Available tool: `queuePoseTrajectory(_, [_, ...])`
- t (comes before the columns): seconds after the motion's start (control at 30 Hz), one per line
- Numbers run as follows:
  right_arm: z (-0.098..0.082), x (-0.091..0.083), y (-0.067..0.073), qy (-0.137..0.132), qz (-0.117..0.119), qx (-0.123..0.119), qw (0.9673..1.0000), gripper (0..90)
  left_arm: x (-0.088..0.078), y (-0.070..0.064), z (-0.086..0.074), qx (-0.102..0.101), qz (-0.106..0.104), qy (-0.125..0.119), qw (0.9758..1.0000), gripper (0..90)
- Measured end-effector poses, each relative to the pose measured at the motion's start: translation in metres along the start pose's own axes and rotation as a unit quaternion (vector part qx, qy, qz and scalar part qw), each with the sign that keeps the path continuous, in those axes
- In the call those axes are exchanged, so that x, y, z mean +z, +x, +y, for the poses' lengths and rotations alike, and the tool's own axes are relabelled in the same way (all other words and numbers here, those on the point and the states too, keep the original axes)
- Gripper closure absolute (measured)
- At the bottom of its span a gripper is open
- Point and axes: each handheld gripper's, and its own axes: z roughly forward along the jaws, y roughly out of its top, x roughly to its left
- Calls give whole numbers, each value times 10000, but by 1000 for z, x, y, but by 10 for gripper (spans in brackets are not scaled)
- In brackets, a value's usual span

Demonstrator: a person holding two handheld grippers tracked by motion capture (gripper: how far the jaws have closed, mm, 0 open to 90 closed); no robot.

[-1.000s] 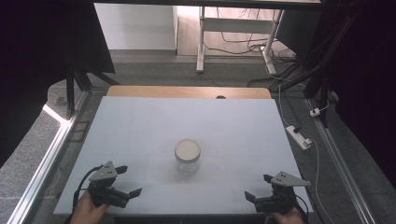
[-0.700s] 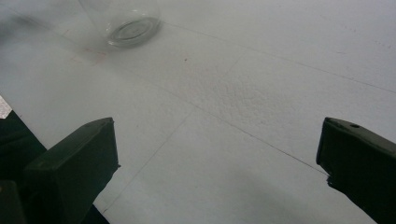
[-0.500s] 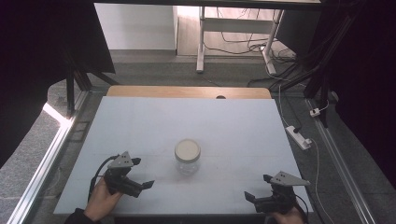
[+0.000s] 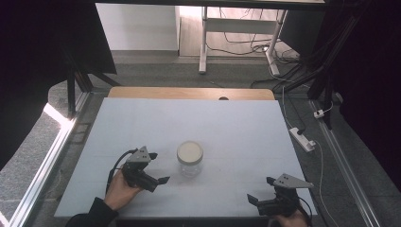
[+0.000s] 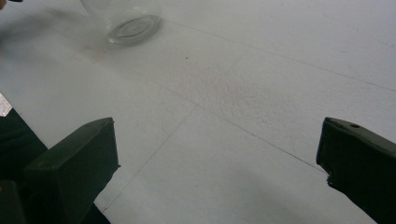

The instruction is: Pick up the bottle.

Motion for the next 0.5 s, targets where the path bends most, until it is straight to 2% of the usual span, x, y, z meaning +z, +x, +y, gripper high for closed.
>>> queuePoseTrajectory(0.13, [0, 0, 0, 1, 5, 5, 10000, 0, 11, 2, 6, 12, -54, -62, 10000, 0])
queuePoseTrajectory(0.23, [0, 0, 0, 3, 9, 11, 10000, 0, 18, 2, 11, 95, -69, -72, 9999, 0])
queuePoseTrajectory(0.43, [0, 0, 0, 12, 13, -1, 10000, 0, 33, -1, 20, 225, -93, 42, 9997, 0])
queuePoseTrajectory(0.5, [0, 0, 0, 12, 21, -1, 10000, 0, 37, -2, 23, 288, -34, 42, 9996, 0])
